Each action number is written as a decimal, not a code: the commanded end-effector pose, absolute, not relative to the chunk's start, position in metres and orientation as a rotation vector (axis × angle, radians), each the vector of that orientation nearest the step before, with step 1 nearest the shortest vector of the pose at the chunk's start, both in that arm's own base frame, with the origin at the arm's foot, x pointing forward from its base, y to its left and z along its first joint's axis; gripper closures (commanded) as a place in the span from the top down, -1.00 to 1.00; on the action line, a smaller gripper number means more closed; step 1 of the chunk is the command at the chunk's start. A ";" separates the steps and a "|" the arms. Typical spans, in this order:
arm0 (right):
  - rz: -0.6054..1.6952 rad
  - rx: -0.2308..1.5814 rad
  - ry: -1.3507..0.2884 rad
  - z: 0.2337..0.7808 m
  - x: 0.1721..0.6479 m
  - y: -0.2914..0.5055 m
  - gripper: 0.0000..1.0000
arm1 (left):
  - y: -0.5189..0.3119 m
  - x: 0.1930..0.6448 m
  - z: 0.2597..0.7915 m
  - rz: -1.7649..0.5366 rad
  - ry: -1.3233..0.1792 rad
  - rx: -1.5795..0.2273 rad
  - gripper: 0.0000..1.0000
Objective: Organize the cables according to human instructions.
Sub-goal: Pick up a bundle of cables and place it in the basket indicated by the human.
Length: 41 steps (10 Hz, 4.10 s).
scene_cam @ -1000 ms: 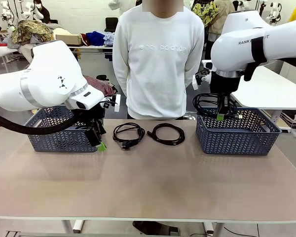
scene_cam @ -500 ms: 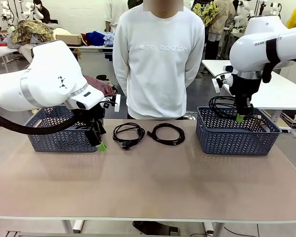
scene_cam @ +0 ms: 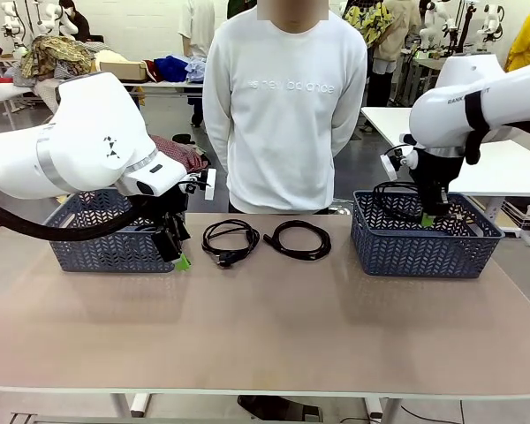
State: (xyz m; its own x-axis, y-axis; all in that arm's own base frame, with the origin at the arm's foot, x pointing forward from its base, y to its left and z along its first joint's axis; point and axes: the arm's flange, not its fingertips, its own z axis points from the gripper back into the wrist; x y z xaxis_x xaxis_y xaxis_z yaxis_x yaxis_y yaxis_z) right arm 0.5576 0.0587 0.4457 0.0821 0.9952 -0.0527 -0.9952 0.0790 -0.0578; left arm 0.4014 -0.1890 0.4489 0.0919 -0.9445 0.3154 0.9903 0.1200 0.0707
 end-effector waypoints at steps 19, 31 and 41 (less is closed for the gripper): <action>1.409 -0.071 0.038 0.449 0.598 0.055 1.00 | -0.187 0.401 0.450 -1.446 -0.311 -0.171 1.00; 1.100 0.022 -0.084 0.481 0.542 0.089 1.00 | -0.187 0.401 0.450 -1.446 -0.311 -0.171 1.00; 0.988 0.067 -0.347 0.459 0.410 0.164 1.00 | -0.187 0.401 0.450 -1.446 -0.311 -0.171 1.00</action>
